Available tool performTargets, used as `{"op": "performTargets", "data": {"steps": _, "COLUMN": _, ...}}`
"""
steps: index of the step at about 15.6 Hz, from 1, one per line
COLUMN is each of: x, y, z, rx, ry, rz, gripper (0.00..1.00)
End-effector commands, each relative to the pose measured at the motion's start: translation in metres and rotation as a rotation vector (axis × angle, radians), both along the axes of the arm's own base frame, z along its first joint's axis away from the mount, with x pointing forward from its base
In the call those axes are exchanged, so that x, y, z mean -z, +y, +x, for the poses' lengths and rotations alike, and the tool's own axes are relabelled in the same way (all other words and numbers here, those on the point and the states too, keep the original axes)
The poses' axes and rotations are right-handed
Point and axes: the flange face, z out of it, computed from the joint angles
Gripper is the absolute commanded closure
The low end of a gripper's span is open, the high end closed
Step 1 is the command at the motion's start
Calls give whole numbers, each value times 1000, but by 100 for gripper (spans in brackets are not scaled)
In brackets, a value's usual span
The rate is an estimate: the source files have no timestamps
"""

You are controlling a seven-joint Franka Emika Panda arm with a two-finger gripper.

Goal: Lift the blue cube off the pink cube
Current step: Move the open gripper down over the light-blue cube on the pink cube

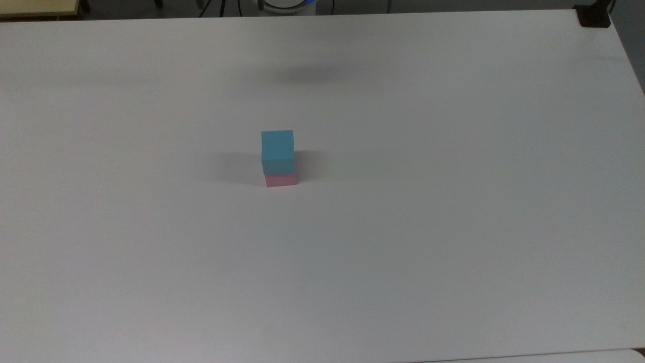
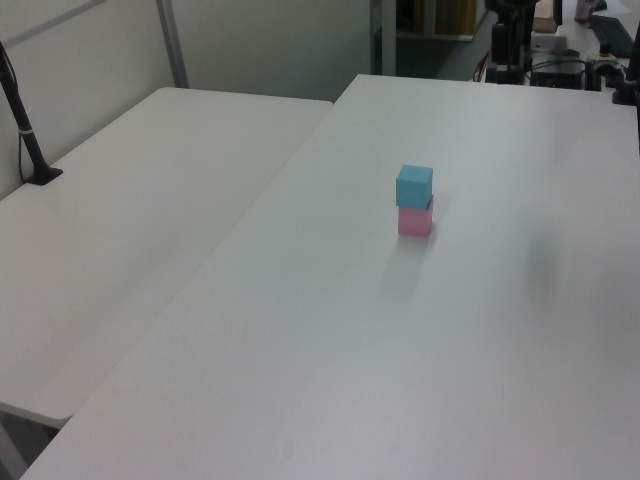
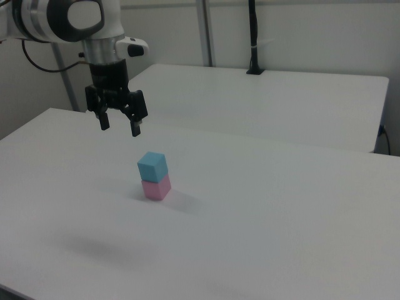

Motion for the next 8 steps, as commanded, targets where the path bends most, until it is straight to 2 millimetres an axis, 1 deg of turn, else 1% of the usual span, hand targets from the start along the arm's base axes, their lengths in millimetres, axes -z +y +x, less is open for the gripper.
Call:
{"op": "performTargets", "data": {"steps": 1, "x": 5, "y": 4, "z": 2, "rx": 1, "ry": -5, "rz": -2, "gripper": 0}}
{"op": "performTargets", "data": {"steps": 6, "x": 7, "y": 5, "z": 3, "rx": -28, "ry": -3, "rz": 2, "gripper": 0}}
{"op": "performTargets", "data": {"steps": 8, "x": 12, "y": 5, "z": 6, "rx": -29, "ry": 5, "rz": 3, "gripper": 0}}
